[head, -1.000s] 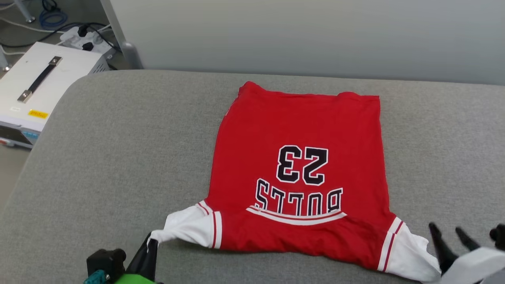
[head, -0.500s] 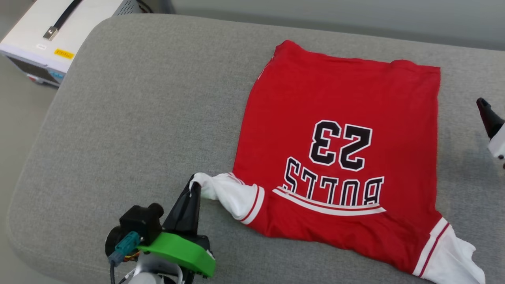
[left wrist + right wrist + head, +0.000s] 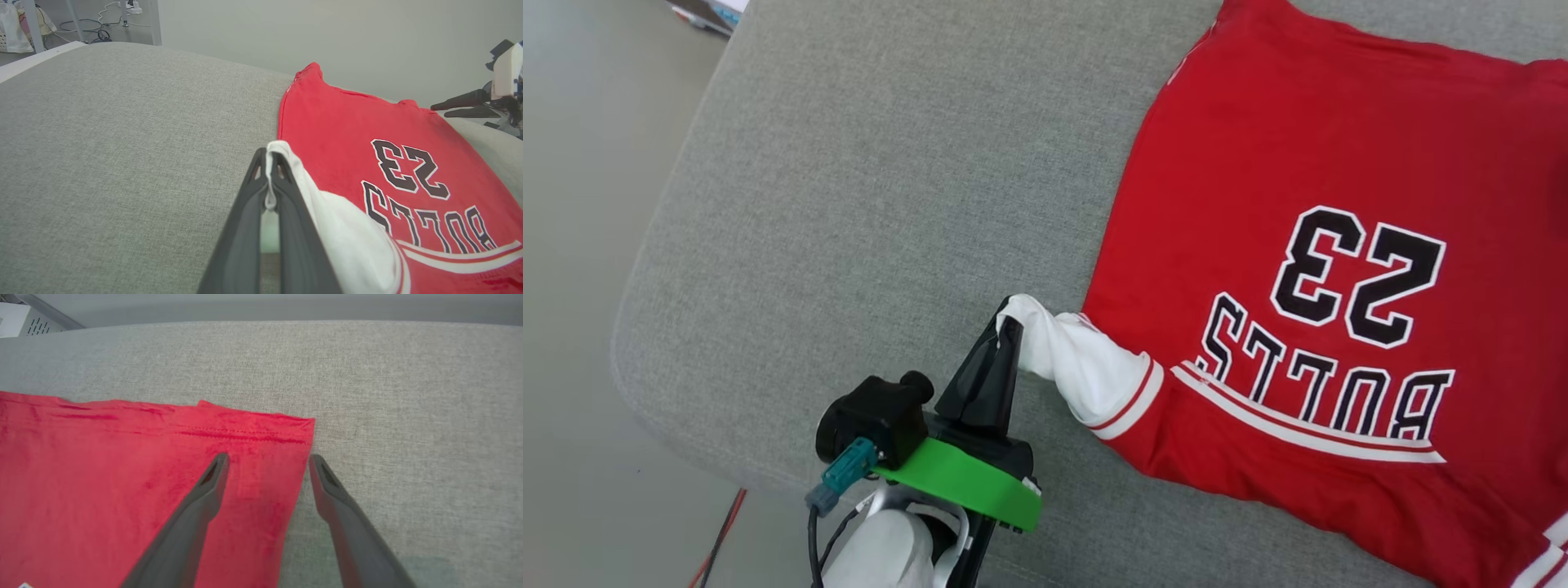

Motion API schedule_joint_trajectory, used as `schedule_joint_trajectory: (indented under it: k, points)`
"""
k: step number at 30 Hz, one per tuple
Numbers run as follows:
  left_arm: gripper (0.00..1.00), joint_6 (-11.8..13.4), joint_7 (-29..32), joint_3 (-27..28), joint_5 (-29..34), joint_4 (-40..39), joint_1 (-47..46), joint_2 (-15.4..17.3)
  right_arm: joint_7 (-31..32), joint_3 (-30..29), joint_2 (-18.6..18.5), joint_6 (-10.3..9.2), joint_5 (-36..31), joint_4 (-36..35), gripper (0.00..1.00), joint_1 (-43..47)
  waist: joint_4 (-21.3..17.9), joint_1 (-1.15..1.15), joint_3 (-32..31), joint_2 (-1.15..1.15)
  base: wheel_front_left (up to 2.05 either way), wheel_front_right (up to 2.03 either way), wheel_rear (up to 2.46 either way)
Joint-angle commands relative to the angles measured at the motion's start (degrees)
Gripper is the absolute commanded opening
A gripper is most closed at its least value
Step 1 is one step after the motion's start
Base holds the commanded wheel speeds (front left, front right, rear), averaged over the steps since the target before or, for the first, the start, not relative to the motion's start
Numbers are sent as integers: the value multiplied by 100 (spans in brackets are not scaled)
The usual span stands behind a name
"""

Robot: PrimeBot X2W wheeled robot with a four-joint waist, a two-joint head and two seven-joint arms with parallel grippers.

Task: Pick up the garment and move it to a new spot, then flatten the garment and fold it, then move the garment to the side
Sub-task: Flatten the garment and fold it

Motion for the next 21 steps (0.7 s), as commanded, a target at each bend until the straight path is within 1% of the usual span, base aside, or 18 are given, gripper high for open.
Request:
schedule_joint_trajectory:
  k: [1,3,4,9,10,11,12,14,17,21]
  points:
    - [0,-54,-52,-18,30,3,-138,-34,50,16,-48,-3,-78,106,100,-102,353,-1,376,0,0,0,0]
    - [0,-85,-80,-16,21,40,-174,-54,136,59,-58,-3,-125,240,100,-183,368,-1,444,0,0,0,0]
    - [0,-98,-94,-10,20,65,-189,-63,274,84,-56,-3,-150,365,100,-179,370,-1,459,0,0,0,0]
    - [0,-124,-139,33,18,159,-226,-97,1169,66,50,-3,-101,917,100,-81,344,-1,459,0,0,0,0]
    - [0,-129,-145,45,16,177,-231,-102,1383,37,57,-3,-113,1035,48,-70,339,-1,441,0,0,0,0]
    - [0,-134,-148,50,14,186,-236,-105,1480,35,63,-3,-125,1076,43,-70,339,-1,433,0,0,0,0]
    - [0,-141,-154,54,22,192,-246,-110,1646,14,79,-3,-130,1136,0,-81,342,-1,413,0,0,0,0]
    - [0,-134,-159,56,37,195,-243,-111,1825,52,102,-3,-188,1142,0,-100,334,-1,383,0,0,0,0]
    - [0,-133,-164,64,47,198,-249,-100,1886,82,91,-3,-239,1014,0,-171,322,-1,344,0,0,0,0]
    - [0,-114,-165,86,39,240,-217,-62,1806,30,-54,-3,-315,816,0,-249,283,-1,179,0,0,0,0]
